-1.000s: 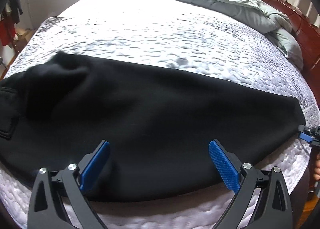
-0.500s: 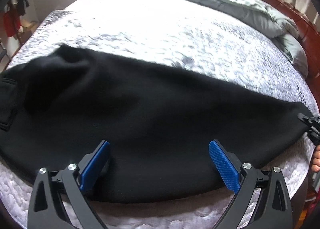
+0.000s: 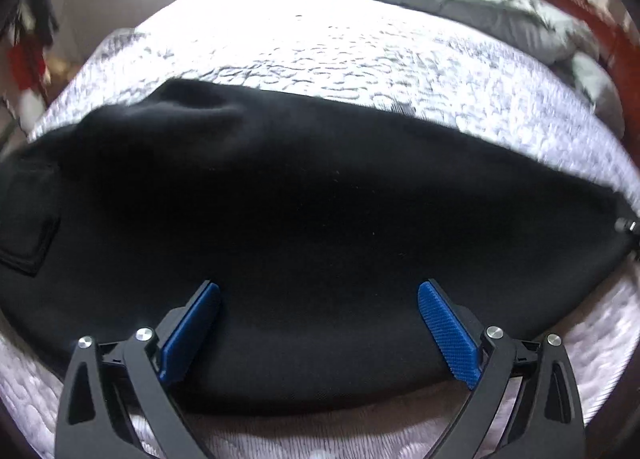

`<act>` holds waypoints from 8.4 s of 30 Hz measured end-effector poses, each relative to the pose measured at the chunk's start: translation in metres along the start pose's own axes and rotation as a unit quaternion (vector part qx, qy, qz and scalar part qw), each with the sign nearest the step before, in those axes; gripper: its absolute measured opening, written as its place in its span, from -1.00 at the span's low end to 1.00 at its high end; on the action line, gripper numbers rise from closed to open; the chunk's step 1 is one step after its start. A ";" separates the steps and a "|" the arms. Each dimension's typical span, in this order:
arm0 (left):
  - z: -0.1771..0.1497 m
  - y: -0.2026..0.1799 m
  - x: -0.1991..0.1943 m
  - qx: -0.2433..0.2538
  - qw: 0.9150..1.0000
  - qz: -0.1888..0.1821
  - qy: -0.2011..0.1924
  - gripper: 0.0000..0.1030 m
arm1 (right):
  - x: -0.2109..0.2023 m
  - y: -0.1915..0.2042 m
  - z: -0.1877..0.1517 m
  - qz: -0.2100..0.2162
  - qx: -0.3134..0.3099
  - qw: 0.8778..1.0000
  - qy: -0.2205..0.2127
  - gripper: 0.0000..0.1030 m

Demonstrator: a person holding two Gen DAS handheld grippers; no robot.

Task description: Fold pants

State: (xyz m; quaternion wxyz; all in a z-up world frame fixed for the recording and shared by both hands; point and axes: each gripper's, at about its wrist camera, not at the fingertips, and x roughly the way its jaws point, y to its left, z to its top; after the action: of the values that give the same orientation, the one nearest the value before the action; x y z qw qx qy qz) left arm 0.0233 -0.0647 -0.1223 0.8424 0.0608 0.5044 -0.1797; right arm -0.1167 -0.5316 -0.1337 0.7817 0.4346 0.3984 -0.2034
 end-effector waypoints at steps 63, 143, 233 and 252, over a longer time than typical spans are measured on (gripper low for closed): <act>0.012 0.077 -0.016 -0.129 0.989 -0.016 0.067 0.92 | 0.013 0.227 -0.153 0.154 -0.259 0.949 0.093 0.29; -0.041 0.296 -0.096 -0.316 0.948 0.010 -0.032 0.39 | 0.057 0.267 -0.186 0.089 -0.283 0.940 0.167 0.45; 0.003 0.059 -0.064 -0.017 0.988 -0.154 -0.017 0.25 | 0.067 0.235 -0.171 0.090 -0.268 0.944 0.172 0.61; -0.011 0.155 -0.044 -0.078 0.997 0.017 0.005 0.57 | 0.049 0.315 -0.201 0.113 -0.354 0.911 0.181 0.66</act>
State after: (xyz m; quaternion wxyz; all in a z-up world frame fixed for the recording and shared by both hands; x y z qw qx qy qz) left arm 0.0520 0.0924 -0.1017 0.8451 0.0045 0.5198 -0.1252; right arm 0.0318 -0.1909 -0.0713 0.8168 0.2006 0.5268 0.1229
